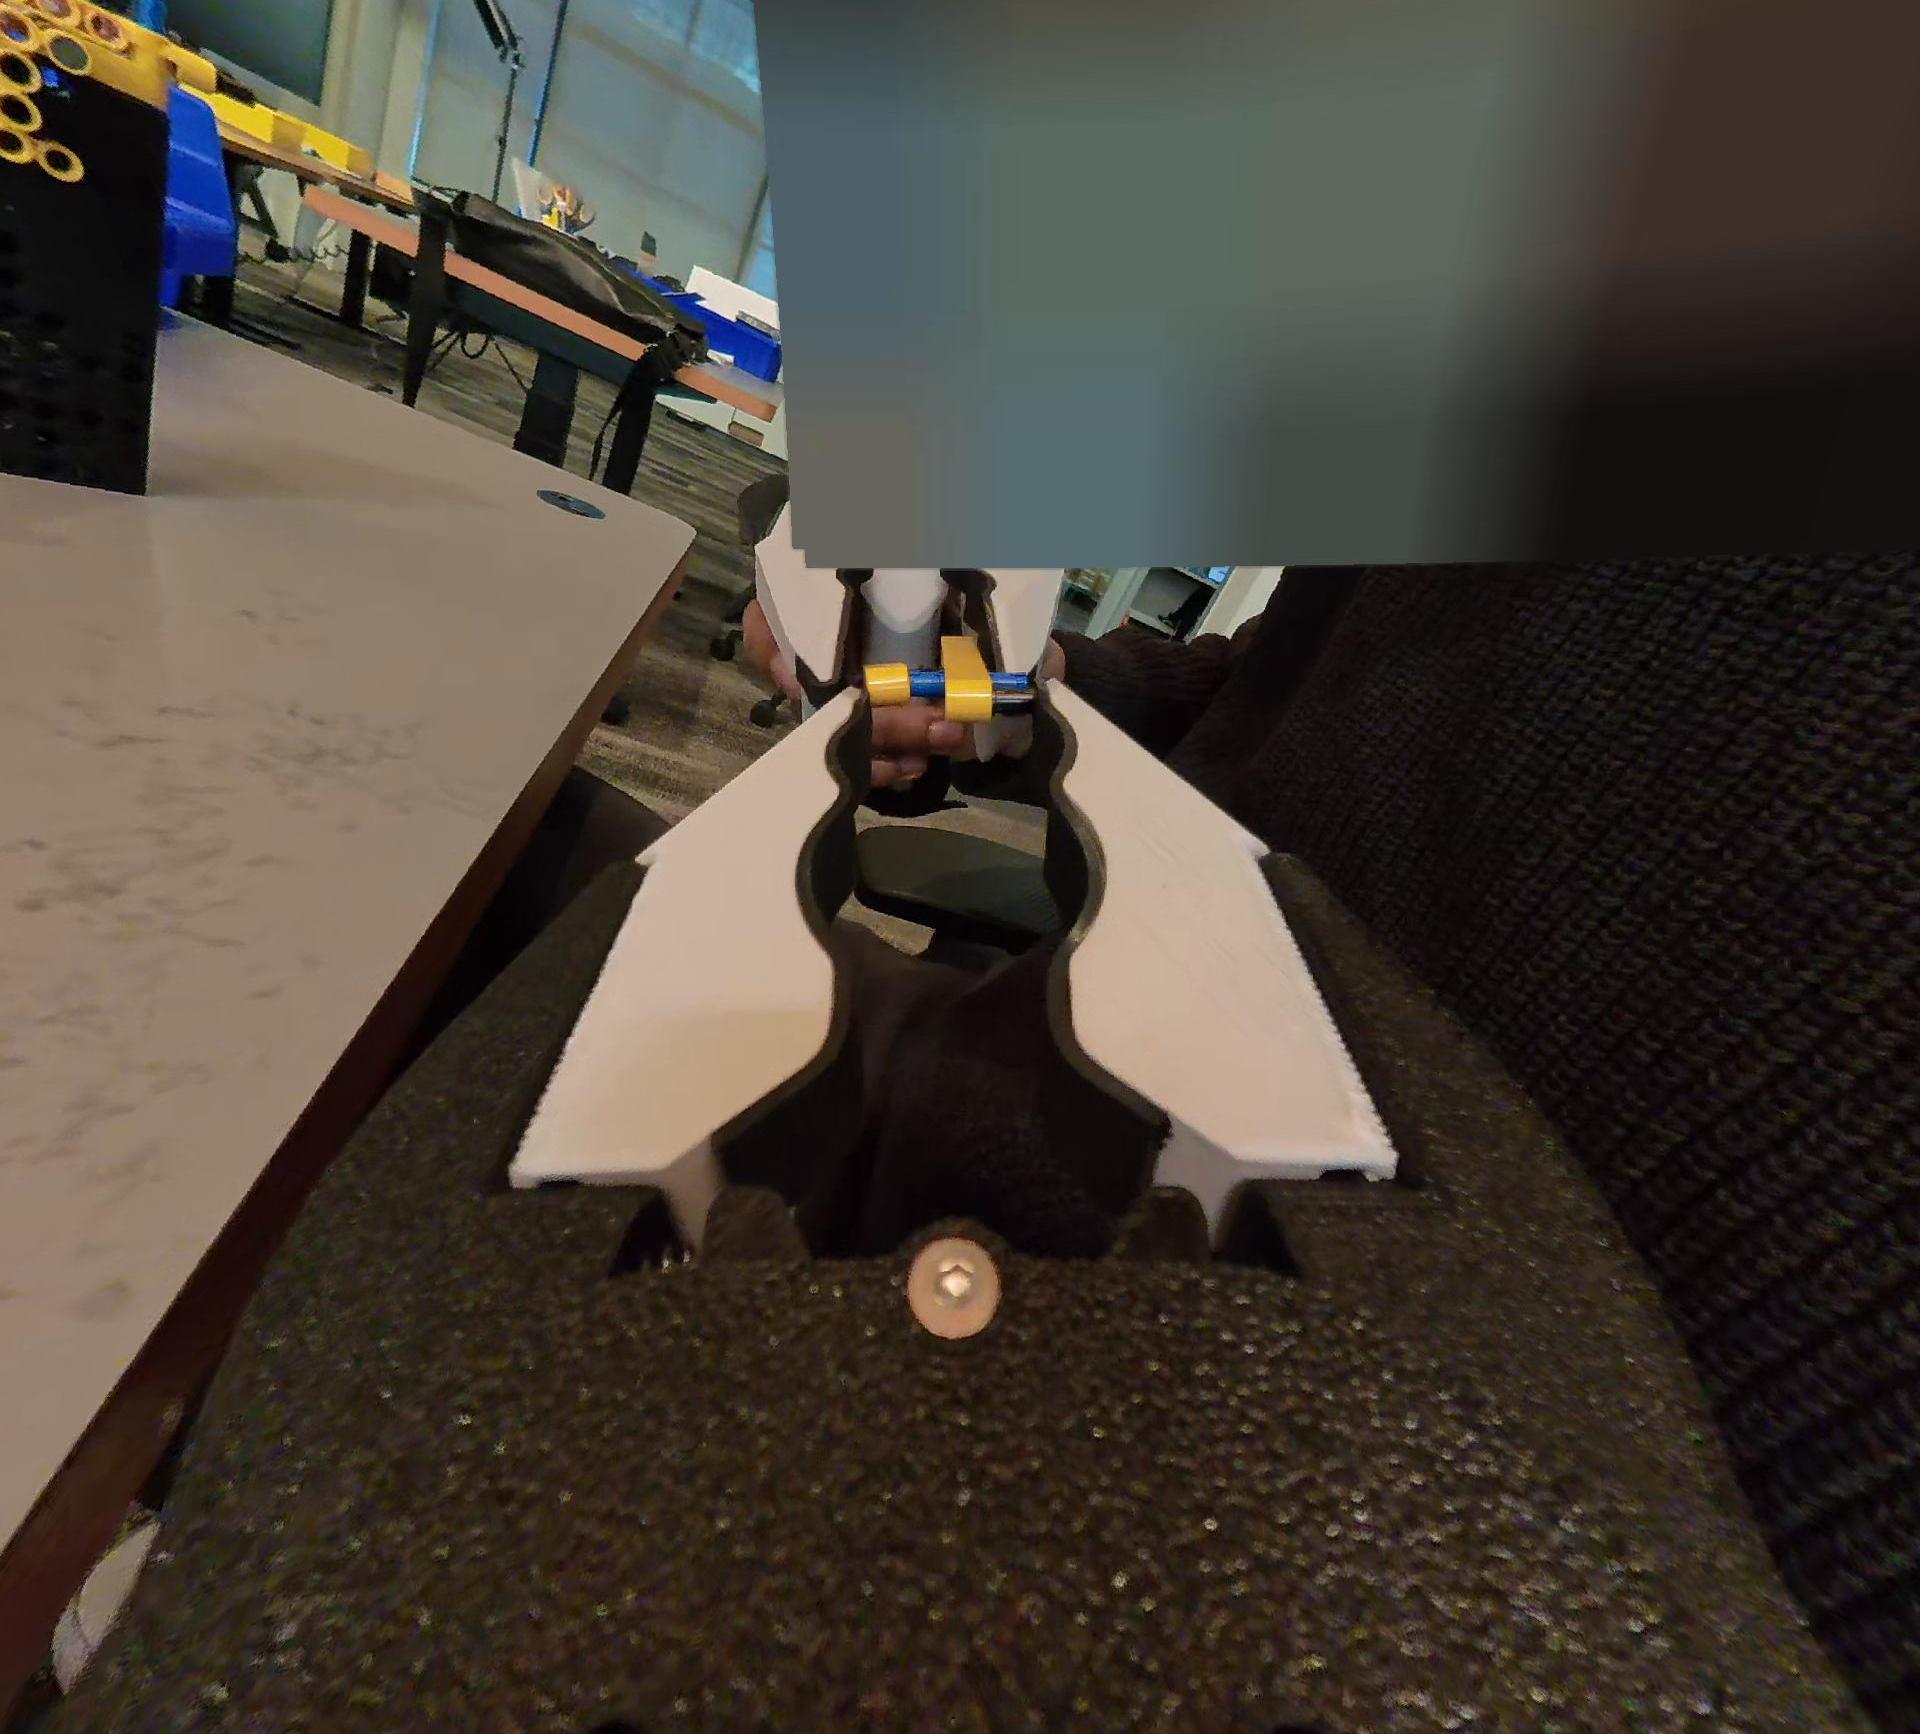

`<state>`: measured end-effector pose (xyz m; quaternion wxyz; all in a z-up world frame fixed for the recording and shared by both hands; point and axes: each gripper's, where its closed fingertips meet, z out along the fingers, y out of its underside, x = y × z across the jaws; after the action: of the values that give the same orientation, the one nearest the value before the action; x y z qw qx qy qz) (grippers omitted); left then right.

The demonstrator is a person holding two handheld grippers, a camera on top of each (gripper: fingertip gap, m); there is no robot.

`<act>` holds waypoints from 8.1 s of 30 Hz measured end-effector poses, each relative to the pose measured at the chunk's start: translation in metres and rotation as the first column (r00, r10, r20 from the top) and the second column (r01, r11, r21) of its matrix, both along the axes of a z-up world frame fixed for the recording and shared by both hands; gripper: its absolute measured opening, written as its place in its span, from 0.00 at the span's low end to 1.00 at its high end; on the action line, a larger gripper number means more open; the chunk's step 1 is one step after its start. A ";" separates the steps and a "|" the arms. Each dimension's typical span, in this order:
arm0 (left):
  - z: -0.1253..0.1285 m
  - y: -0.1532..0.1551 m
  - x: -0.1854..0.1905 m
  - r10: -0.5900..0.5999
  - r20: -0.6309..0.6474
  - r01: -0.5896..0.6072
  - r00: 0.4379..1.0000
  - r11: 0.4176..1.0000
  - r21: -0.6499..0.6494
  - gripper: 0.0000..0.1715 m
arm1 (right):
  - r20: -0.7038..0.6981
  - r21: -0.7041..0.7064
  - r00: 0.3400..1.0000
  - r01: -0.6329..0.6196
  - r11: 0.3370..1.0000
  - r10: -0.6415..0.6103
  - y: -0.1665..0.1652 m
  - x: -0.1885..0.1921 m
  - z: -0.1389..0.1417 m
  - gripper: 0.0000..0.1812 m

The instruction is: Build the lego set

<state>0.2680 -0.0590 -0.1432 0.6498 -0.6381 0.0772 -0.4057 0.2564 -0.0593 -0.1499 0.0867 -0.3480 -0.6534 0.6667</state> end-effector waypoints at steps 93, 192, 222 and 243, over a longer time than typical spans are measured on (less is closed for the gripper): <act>-0.018 0.005 0.022 -0.041 -0.138 0.029 0.990 0.996 -0.087 0.19 | 0.140 0.121 0.985 -0.118 0.986 0.101 0.003 0.022 -0.022 0.15; -0.031 0.001 0.019 0.015 -0.381 -0.044 0.924 0.997 -0.068 0.20 | 0.000 0.418 0.999 -0.048 0.907 0.053 -0.005 0.021 -0.033 0.13; -0.026 -0.001 0.021 0.069 -0.411 -0.092 0.909 0.995 -0.035 0.14 | -0.012 0.376 0.999 -0.038 0.926 0.046 -0.004 0.020 -0.029 0.14; -0.006 -0.001 0.013 0.144 -0.303 -0.137 0.942 0.990 0.043 0.14 | -0.147 0.135 0.989 0.049 0.990 -0.029 0.002 0.015 -0.004 0.12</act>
<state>0.2815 -0.0600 -0.1491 0.6643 -0.6899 0.1352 -0.2540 0.2714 -0.0573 -0.1537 0.1707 -0.3046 -0.6832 0.6414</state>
